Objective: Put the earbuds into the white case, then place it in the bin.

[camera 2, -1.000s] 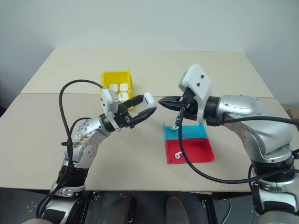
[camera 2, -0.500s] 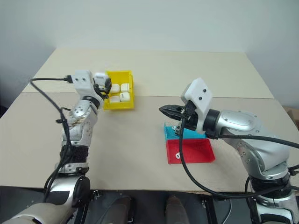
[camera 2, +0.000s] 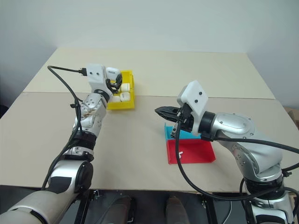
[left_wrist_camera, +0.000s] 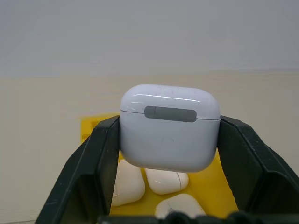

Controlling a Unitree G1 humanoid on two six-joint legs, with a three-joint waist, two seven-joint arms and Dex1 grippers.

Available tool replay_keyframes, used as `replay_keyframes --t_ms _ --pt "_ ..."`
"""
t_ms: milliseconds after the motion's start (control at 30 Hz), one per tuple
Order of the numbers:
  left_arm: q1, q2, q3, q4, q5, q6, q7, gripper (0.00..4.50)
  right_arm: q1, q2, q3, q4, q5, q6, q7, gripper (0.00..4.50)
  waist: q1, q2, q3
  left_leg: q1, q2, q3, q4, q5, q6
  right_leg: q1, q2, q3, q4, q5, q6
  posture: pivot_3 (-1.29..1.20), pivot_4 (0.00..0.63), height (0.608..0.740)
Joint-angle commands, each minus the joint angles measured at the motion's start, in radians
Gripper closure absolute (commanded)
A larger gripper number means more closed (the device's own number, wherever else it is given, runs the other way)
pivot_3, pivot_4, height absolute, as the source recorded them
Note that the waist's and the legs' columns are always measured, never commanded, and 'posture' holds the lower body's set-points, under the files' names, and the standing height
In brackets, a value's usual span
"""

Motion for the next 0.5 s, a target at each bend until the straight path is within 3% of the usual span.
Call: replay_keyframes --t_ms 33,133,167,300,500 --pt "-0.046 0.016 -0.025 0.048 0.033 0.008 -0.006 0.94 -0.011 0.005 -0.007 -0.031 -0.004 -0.035 -0.002 4.5 0.0 0.0 0.0 0.0 0.0 0.0 0.0 0.0 0.0 0.0 0.0 0.0 0.0 0.0 0.0 0.0 0.15 0.74" --pt "-0.061 0.017 -0.012 0.092 0.017 -0.014 -0.022 0.09 -0.015 0.008 -0.004 -0.027 -0.006 -0.04 -0.003 4.5 0.0 0.0 0.0 -0.001 0.0 0.0 0.0 0.0 0.0 -0.001 0.0 0.0 0.0 0.0 0.0 0.0 0.15 0.74" --pt "-0.064 0.018 -0.011 0.098 0.019 -0.018 -0.017 0.01 -0.017 0.008 -0.003 -0.027 -0.007 -0.04 -0.004 4.5 0.0 0.0 0.0 -0.001 0.0 0.0 0.0 0.0 0.0 -0.001 0.0 0.0 0.0 0.0 0.0 0.0 0.15 0.74" --pt "0.013 0.041 -0.014 -0.04 0.014 -0.03 -0.049 0.01 -0.023 0.005 -0.016 -0.029 -0.01 -0.044 -0.012 4.5 -0.003 0.0 0.0 -0.001 0.0 0.0 0.0 0.0 0.0 -0.001 0.0 0.0 0.0 0.0 0.0 0.0 0.15 0.74" --pt "0.28 0.185 -0.025 -0.569 -0.108 0.182 -0.288 0.01 -0.005 0.043 -0.004 0.014 -0.115 -0.137 -0.075 4.5 -0.02 0.0 0.0 0.0 0.002 0.0 -0.001 0.0 0.0 -0.002 0.001 0.001 0.004 0.0 -0.001 0.0 0.15 0.74"
